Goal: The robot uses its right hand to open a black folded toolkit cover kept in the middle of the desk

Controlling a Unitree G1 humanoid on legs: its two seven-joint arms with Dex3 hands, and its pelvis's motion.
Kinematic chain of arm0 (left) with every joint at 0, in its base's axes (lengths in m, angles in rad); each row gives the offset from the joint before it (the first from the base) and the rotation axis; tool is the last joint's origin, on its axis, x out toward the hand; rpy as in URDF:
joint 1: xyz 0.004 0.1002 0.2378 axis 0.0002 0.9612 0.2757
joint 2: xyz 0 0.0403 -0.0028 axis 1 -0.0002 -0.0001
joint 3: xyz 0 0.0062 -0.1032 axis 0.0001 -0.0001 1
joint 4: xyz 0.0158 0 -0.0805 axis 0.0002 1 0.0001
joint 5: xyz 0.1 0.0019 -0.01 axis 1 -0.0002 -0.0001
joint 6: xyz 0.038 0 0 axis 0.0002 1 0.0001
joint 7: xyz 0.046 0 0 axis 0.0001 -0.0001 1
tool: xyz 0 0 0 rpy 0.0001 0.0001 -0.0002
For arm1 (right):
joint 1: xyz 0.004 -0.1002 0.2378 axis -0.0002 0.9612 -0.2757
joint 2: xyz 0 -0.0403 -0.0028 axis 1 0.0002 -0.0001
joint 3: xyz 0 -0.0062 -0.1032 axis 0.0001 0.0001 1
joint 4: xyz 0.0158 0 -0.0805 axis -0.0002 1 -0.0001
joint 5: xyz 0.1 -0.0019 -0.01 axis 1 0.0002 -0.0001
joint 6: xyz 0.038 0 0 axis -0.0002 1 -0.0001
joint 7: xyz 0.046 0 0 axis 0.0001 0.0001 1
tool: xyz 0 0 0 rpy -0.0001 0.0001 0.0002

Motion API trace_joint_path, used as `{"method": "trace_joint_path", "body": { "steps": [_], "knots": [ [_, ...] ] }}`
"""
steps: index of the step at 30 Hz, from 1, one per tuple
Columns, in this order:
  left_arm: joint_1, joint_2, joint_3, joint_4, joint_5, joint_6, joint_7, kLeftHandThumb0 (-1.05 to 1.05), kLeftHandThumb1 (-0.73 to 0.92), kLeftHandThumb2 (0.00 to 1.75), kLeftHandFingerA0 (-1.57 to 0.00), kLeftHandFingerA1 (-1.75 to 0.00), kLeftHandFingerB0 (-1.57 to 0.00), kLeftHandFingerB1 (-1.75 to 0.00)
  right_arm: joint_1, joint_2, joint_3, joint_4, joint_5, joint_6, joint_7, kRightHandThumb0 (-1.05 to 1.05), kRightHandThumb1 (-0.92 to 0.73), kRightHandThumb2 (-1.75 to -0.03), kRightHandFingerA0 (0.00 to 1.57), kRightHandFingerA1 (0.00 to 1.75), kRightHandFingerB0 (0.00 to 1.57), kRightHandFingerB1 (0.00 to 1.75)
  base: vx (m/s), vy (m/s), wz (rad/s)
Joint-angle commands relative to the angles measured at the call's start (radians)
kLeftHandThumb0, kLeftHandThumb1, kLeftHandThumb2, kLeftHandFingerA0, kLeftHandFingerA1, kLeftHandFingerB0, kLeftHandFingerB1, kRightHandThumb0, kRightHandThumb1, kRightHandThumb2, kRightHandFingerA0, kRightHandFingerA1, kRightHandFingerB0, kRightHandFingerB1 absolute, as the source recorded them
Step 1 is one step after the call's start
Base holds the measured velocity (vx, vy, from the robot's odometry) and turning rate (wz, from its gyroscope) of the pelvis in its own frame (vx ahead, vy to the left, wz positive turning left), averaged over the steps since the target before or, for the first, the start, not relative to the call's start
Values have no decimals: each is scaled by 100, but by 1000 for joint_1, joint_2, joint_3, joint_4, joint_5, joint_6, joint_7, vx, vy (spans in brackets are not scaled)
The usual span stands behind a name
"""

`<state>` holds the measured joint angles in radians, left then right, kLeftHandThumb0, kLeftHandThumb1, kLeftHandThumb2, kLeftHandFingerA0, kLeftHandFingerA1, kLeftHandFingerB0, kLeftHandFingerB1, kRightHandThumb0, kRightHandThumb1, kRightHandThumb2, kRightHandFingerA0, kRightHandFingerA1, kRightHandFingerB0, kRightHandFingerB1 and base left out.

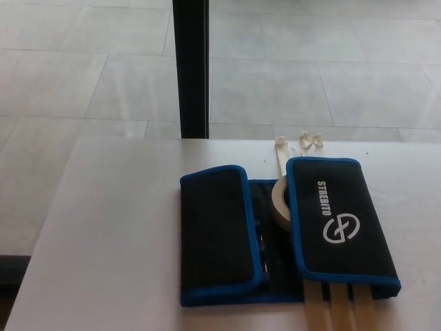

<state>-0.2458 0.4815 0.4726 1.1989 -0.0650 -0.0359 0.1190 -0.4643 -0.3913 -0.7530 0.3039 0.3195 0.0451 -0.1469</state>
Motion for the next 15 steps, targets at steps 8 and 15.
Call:
{"method": "trace_joint_path", "body": {
  "steps": [8,15],
  "knots": [
    [-22,50,42,36,-52,32,53,-105,38,133,-23,-150,-24,-146,223,135,587,-345,-261,-219,174,-65,-75,-63,50,42,33,32,0,0,0],
    [-23,48,41,43,-56,29,59,-104,41,138,-48,-119,-37,-112,282,20,841,-254,-542,-345,159,-70,-74,-63,43,41,33,31,0,0,1]
  ]
}}
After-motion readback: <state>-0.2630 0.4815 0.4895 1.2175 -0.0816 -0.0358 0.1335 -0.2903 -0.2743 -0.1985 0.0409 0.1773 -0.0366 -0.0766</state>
